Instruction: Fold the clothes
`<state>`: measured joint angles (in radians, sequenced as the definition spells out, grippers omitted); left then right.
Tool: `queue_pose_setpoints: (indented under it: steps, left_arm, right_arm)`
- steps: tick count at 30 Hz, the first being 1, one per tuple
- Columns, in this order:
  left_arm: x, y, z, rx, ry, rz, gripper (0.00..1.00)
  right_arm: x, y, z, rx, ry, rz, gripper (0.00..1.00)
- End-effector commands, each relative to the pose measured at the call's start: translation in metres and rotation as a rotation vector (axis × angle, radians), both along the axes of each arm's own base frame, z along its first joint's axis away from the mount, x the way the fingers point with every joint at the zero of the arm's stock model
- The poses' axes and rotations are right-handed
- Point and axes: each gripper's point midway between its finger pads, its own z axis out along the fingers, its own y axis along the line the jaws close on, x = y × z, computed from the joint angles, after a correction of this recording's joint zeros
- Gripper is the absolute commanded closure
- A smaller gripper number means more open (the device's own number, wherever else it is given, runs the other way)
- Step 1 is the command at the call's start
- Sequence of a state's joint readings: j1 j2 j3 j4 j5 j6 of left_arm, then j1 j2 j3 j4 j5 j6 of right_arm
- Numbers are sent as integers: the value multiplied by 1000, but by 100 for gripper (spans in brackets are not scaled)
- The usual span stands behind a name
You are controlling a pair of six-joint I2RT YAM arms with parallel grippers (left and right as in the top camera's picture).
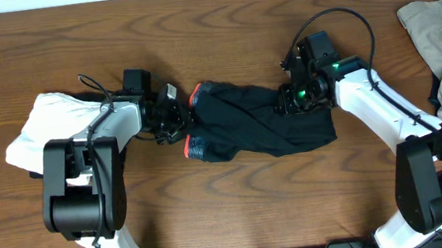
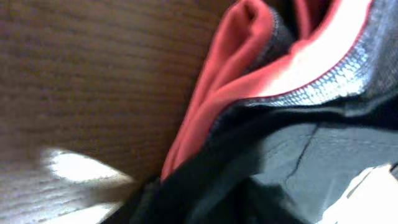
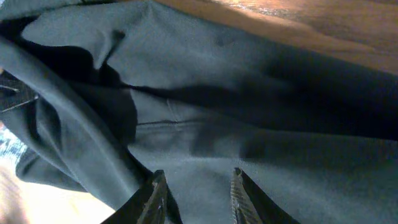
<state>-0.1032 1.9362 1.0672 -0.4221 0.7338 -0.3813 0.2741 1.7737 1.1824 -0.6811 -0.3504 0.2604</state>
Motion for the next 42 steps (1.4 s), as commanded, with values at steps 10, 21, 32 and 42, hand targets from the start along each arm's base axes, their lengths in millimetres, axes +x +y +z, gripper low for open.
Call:
queue_pose_setpoints:
  steps: [10, 21, 32, 42]
  left_arm:
    - [-12, 13, 34, -33, 1, -52, 94]
    - [-1, 60, 176, 420, -279, -86, 94]
    - [-20, -17, 118, 601, -209, -332, 94]
    - [-38, -101, 83, 515, -223, -468, 58]
  right_arm:
    - [1, -31, -11, -93, 31, -81, 68]
    - [11, -75, -12, -92, 51, -195, 68]
    - [8, -74, -12, -92, 64, -200, 69]
    - [5, -74, -13, -95, 78, -199, 69]
